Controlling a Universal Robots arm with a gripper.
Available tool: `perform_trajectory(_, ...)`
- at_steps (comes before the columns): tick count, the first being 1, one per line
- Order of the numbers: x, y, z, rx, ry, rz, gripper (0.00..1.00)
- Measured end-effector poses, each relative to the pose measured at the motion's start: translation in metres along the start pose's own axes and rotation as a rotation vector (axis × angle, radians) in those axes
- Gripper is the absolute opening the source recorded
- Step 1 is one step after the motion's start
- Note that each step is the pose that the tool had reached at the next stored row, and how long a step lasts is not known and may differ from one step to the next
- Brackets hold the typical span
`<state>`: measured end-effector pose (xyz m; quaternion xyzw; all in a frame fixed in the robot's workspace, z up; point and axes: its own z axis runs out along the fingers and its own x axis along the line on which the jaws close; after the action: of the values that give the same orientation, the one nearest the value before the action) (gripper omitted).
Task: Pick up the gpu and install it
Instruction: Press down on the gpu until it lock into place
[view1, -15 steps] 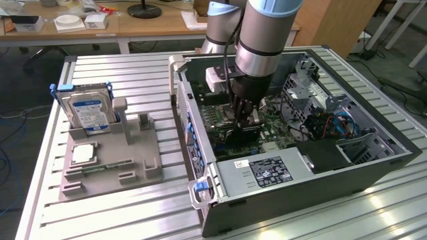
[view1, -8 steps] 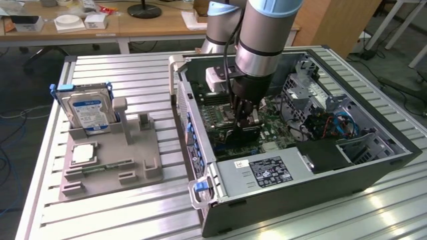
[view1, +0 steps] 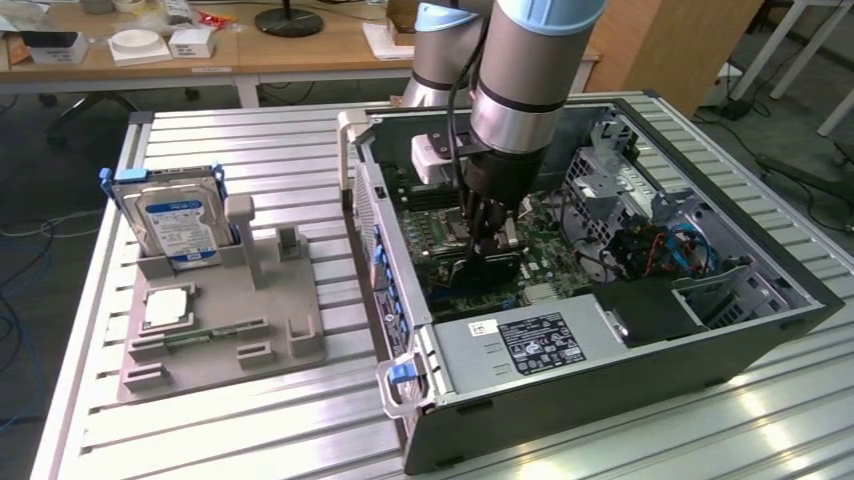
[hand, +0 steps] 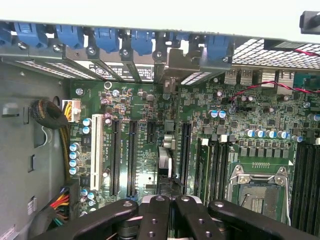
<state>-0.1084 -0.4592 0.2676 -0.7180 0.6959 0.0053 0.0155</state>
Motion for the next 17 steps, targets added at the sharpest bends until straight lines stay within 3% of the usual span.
perform_trajectory(4, 0.0, 0.0003, 0.0, 0.0, -0.0004, 0.0, 0.1)
perform_trajectory(8, 0.0, 0.0069, -0.0001, 0.0, -0.0005, 0.0, 0.1)
perform_trajectory(11, 0.0, 0.0111, -0.0003, -0.0043, -0.0006, 0.0, 0.1)
perform_trajectory(14, 0.0, 0.0114, -0.0027, -0.0247, -0.0012, 0.001, 0.1)
perform_trajectory(17, 0.0, 0.0115, -0.0051, -0.0502, -0.0019, 0.002, 0.1)
